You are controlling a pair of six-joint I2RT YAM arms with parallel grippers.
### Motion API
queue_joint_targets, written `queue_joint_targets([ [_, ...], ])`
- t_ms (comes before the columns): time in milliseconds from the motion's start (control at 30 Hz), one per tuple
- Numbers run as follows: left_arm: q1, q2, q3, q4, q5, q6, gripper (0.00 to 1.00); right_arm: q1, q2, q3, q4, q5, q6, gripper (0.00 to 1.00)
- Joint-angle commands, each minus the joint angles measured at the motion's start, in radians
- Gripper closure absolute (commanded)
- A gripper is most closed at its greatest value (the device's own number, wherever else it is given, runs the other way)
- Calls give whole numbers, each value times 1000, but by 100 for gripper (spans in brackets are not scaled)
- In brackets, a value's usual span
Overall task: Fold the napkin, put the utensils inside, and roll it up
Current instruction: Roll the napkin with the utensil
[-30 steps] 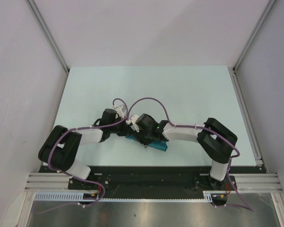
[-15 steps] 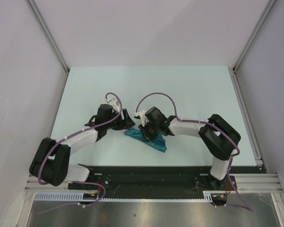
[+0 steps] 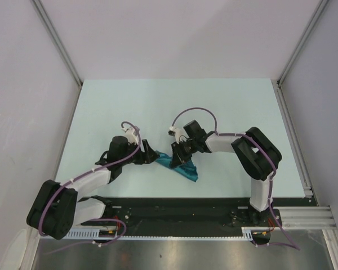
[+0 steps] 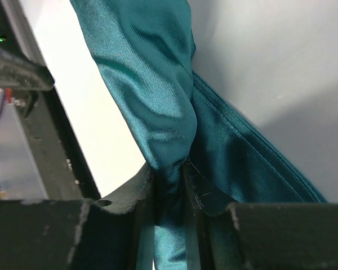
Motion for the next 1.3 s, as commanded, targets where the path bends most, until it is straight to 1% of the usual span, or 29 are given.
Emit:
queue_joint_targets([
  [0,-8,4,-15,147,73,-3,25,-1,100,-23,-128,-146,18,78],
  [133,-8,77,-13,196,78,-12,28,-18,126,-17,-127,-186,21,78],
  [200,-9,97,-16,228,79,-15,32,-21,138,-14,-127,-204,20,78],
  [233,-8,105,-15,240,79,-18,38,-22,144,-10,-127,-215,20,78],
  [400,-11,163,-9,283,92,-27,46,-31,169,-6,-127,-242,20,78],
  [433,-11,171,-6,289,95,-29,51,-33,170,-6,-127,-245,18,78],
  [533,-17,189,-5,299,109,-31,57,-42,178,-3,-130,-258,20,77],
  [733,-34,214,-27,312,125,-37,59,-54,184,2,-130,-261,21,77],
  [767,-37,217,-30,317,124,-37,62,-57,184,2,-125,-262,23,77],
  [800,-40,226,-35,322,121,-35,67,-56,181,2,-125,-267,26,77],
  [867,-42,243,-36,322,119,-35,74,-59,176,3,-121,-267,29,76],
  [900,-42,249,-36,322,118,-37,81,-59,175,6,-122,-267,29,76],
  [933,-42,264,-39,322,118,-37,84,-61,166,8,-127,-267,30,75],
  [967,-42,269,-42,325,115,-37,87,-65,161,11,-134,-262,29,70],
  [1000,-42,275,-45,326,110,-37,93,-65,156,19,-141,-252,27,65],
  [1033,-42,286,-47,326,106,-37,96,-65,141,22,-160,-244,21,60],
  [1067,-43,290,-48,322,104,-35,99,-68,132,28,-173,-235,17,51],
  [1167,-43,304,-45,311,99,-29,100,-74,78,49,-225,-180,4,42],
  [1267,-43,309,-45,311,107,-23,100,-77,9,77,-274,-109,3,37],
])
